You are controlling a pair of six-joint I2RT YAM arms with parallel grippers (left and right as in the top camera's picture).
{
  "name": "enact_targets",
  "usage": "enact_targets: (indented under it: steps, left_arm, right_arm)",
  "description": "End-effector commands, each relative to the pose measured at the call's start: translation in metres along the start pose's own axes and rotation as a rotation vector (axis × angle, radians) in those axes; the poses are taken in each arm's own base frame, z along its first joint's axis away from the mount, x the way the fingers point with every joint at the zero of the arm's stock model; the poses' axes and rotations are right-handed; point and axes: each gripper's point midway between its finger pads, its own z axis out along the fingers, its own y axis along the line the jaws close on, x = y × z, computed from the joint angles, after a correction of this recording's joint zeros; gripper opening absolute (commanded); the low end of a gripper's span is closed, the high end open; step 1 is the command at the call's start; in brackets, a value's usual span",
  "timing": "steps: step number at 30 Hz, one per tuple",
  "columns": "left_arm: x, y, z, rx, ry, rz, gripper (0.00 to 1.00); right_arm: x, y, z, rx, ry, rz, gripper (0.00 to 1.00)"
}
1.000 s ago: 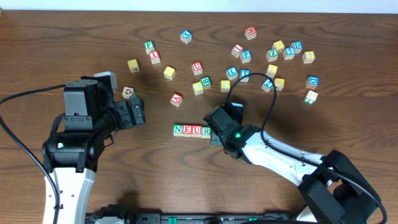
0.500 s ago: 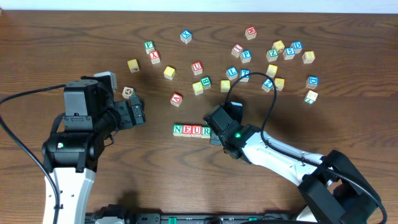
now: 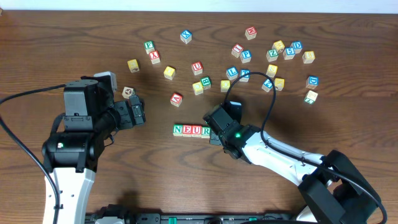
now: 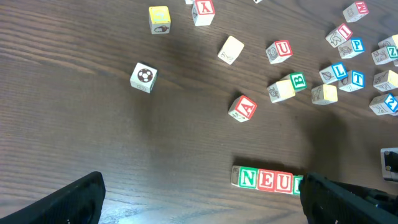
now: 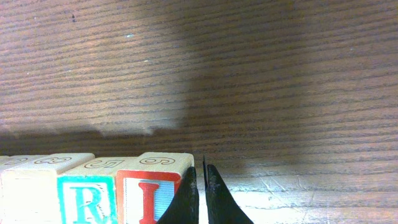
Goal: Spell out NEURIPS
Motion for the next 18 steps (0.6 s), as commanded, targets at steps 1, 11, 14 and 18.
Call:
enact_targets:
  steps: [1, 11, 14, 18]
  left_arm:
    - [-0.0087, -0.0034, -0.0062, 0.014, -0.022, 0.009, 0.98]
    - [-0.0087, -0.0034, -0.0062, 0.014, -0.022, 0.009, 0.98]
    - [-0.0087, -0.0034, -0.0062, 0.014, -0.022, 0.009, 0.98]
    - [-0.0087, -0.0034, -0.0062, 0.014, -0.022, 0.009, 0.98]
  right_arm:
    - [0.004, 0.0002, 0.0016, 0.006, 0.003, -0.03, 0.01]
    - [0.0039, 0.0003, 0.0016, 0.006, 0.002, -0.038, 0.01]
    - [0.0039, 0.0003, 0.0016, 0.006, 0.002, -0.041, 0.01]
    - [0.0037, 0.0006, 0.0016, 0.005, 0.002, -0.055, 0.01]
